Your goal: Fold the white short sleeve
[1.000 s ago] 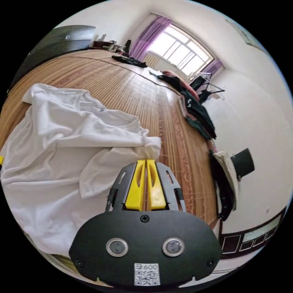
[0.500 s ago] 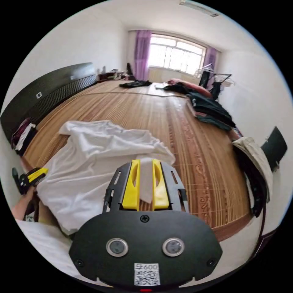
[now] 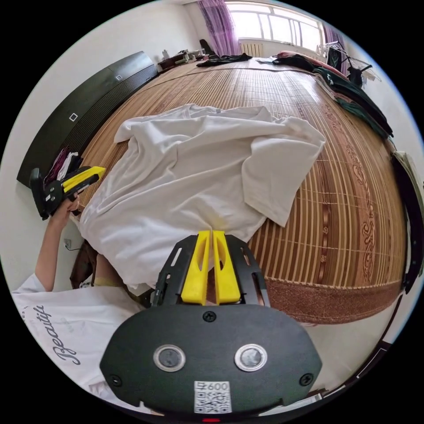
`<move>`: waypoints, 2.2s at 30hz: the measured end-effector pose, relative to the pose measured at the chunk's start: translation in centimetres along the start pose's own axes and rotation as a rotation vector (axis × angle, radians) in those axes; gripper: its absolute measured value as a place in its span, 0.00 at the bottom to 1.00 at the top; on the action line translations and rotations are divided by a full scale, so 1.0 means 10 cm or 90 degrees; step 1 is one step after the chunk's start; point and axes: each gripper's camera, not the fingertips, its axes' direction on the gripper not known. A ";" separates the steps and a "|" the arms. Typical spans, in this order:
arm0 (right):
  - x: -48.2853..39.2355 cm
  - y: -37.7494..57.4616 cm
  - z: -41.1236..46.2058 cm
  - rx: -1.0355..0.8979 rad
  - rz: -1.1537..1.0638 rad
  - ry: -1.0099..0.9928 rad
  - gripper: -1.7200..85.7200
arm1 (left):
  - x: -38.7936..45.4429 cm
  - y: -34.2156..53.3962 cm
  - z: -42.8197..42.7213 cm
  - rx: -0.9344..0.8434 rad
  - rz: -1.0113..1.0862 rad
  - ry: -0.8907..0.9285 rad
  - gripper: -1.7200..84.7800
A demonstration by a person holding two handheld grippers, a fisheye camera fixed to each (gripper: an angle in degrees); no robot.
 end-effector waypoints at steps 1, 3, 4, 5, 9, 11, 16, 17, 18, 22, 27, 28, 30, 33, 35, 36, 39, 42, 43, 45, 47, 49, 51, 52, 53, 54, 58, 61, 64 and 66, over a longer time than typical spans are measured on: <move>0.00 -0.12 0.04 -0.019 0.003 -0.007 0.01 | 0.07 -0.21 0.14 -0.011 0.028 0.003 0.03; 0.03 -0.33 0.07 -0.040 0.017 -0.034 0.01 | 0.20 -0.46 0.51 -0.078 0.074 -0.002 0.03; 0.04 -0.48 0.12 -0.065 0.025 -0.040 0.01 | 0.29 -0.54 0.69 -0.086 0.087 -0.043 0.03; 0.01 -0.63 0.15 -0.074 0.018 -0.047 0.01 | 0.41 -0.55 0.76 -0.061 0.107 -0.124 0.03; -0.19 -1.04 0.28 -0.071 -0.006 -0.003 0.01 | 0.85 -0.81 0.94 -0.124 0.234 -0.244 0.02; -0.48 -1.30 0.37 -0.065 -0.037 0.073 0.01 | 0.83 -1.01 1.00 -0.164 0.209 -0.245 0.02; -1.32 -1.55 0.82 -0.045 -0.156 0.354 0.01 | 0.63 -0.77 1.52 -0.371 0.303 -0.464 0.02; -1.54 -1.57 1.00 -0.062 -0.210 0.433 0.01 | 0.45 -0.71 1.49 -0.380 0.250 -0.453 0.02; -1.64 -1.57 1.11 -0.076 -0.237 0.475 0.01 | 0.35 -0.69 1.44 -0.373 0.216 -0.432 0.02; -2.24 -1.46 1.66 -0.044 -0.394 0.645 0.01 | -0.03 -0.38 1.14 -0.331 0.119 -0.381 0.02; -2.49 -1.38 1.09 0.170 -0.361 0.380 0.01 | 0.01 -0.01 1.20 -0.401 0.098 -0.488 0.02; -2.30 -1.38 0.83 0.187 -0.316 0.233 0.01 | -0.06 0.03 1.14 -0.390 0.065 -0.468 0.02; -1.94 -1.37 0.56 0.175 -0.272 0.059 0.01 | -0.12 0.11 1.10 -0.388 0.060 -0.458 0.02; -1.45 -1.20 0.22 0.165 -0.216 -0.014 0.03 | -0.09 0.19 1.20 -0.404 0.103 -0.505 0.02; -1.13 -0.94 -0.03 0.164 -0.170 -0.045 0.09 | -0.04 0.19 1.25 -0.391 0.094 -0.522 0.02; -1.06 -0.87 -0.09 0.164 -0.164 -0.059 0.11 | -0.04 0.18 1.25 -0.388 0.087 -0.525 0.02; -0.85 -0.61 -0.26 0.148 -0.168 -0.108 0.14 | 0.03 0.14 1.31 -0.383 0.074 -0.540 0.02; -0.75 -0.56 -0.28 0.137 -0.183 -0.057 0.15 | 0.11 0.11 1.38 -0.386 0.082 -0.559 0.02; -0.67 -0.61 -0.26 0.136 -0.172 -0.040 0.14 | 0.14 0.10 1.40 -0.389 0.081 -0.561 0.02; -0.52 -0.73 -0.25 0.134 -0.142 -0.063 0.14 | 0.17 0.08 1.43 -0.396 0.084 -0.562 0.02; -0.32 -0.93 -0.25 0.143 -0.119 -0.137 0.12 | 0.22 0.08 1.47 -0.401 0.088 -0.563 0.02; -0.21 -1.10 -0.22 0.131 -0.107 -0.173 0.10 | 0.25 0.09 1.48 -0.393 0.088 -0.563 0.02; -0.14 -1.21 -0.28 0.139 -0.110 -0.187 0.06 | 0.28 0.10 1.49 -0.381 0.088 -0.562 0.02; -0.12 -1.29 -0.35 0.104 -0.126 -0.206 0.04 | 0.28 0.10 1.50 -0.376 0.088 -0.559 0.02; -0.09 -1.36 -0.49 0.076 -0.154 -0.261 0.02 | 0.29 0.11 1.51 -0.374 0.092 -0.554 0.02; -0.07 -1.37 -0.59 0.067 -0.173 -0.300 0.02 | 0.29 0.10 1.52 -0.374 0.092 -0.551 0.02; 0.25 -1.40 -1.63 0.129 -0.276 -0.506 0.01 | 0.34 0.12 1.60 -0.364 0.087 -0.562 0.02; 0.72 -1.57 -2.12 0.198 -0.210 -0.584 0.01 | 0.36 0.14 1.64 -0.347 0.068 -0.565 0.02; 1.37 -1.81 -2.13 0.245 0.040 -0.556 0.01 | 0.39 0.14 1.69 -0.346 0.073 -0.565 0.02; 1.67 -1.81 -2.12 0.288 0.166 -0.435 0.01 | 0.40 0.14 1.72 -0.349 0.074 -0.563 0.02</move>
